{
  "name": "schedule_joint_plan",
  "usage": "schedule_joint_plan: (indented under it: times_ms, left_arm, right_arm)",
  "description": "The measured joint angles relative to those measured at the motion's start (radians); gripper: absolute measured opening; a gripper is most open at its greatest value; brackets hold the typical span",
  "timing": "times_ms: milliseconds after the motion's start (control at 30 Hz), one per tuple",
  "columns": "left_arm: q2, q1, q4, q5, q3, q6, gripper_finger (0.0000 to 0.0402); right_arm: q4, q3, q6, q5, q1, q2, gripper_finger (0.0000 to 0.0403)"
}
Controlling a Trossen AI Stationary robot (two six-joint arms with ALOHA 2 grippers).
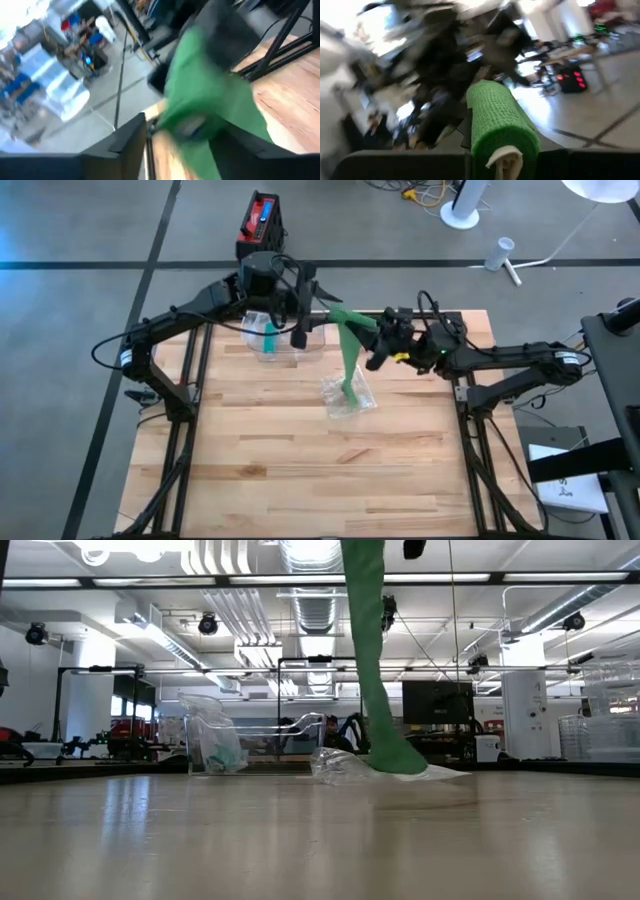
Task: Roll bandage
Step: Roll the green bandage
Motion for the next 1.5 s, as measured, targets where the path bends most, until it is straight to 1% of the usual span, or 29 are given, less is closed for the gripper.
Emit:
schedule_joint_plan:
  times_ms: [33,100,200,367,467,600,800,933,1100,1200,1333,1500]
  left_arm:
    - [-0.001,0.002,-0.01,-0.003,0.0,-0.022,0.0205]
    - [-0.002,0.004,-0.012,-0.001,0.0,-0.067,0.0229]
    - [-0.002,0.003,-0.014,0.011,0.0,-0.098,0.0259]
    - [-0.003,0.002,-0.002,0.019,0.0,-0.102,0.0282]
    - [-0.008,0.002,0.02,0.024,0.0,-0.096,0.0281]
    - [-0.009,0.0,0.104,0.027,0.0,-0.045,0.0267]
    - [0.062,-0.005,0.284,0.028,0.001,-0.069,0.0246]
    - [0.112,-0.005,0.376,0.026,0.001,-0.073,0.0235]
    - [0.151,-0.006,0.486,0.017,0.001,-0.064,0.0227]
    - [0.152,-0.006,0.498,0.018,0.001,-0.035,0.0224]
    - [0.149,-0.006,0.476,0.017,0.001,-0.017,0.0227]
    - [0.129,-0.006,0.414,-0.022,0.001,0.017,0.0246]
  right_arm:
    - [-0.023,0.0,-0.03,-0.031,0.002,-0.014,0.0043]
    - [-0.095,0.0,-0.065,-0.062,0.006,-0.045,0.0046]
    - [-0.211,0.0,-0.124,-0.063,0.004,-0.093,0.005]
    - [-0.278,0.0,-0.211,-0.118,0.003,-0.179,0.0047]
    - [-0.337,0.0,-0.245,-0.149,-0.001,-0.233,0.0048]
    - [-0.425,0.0,-0.306,-0.149,-0.001,-0.314,0.0048]
    - [-0.531,-0.014,-0.404,-0.142,-0.001,-0.426,0.0048]
    - [-0.609,-0.022,-0.41,-0.141,-0.001,-0.462,0.0048]
    - [-0.631,-0.021,-0.401,-0.141,-0.004,-0.499,0.0048]
    - [-0.668,-0.021,-0.372,-0.141,-0.029,-0.506,0.0048]
    - [-0.683,-0.021,-0.316,-0.151,-0.094,-0.472,0.0048]
    - [-0.69,0.004,-0.305,-0.258,-0.178,-0.412,0.0048]
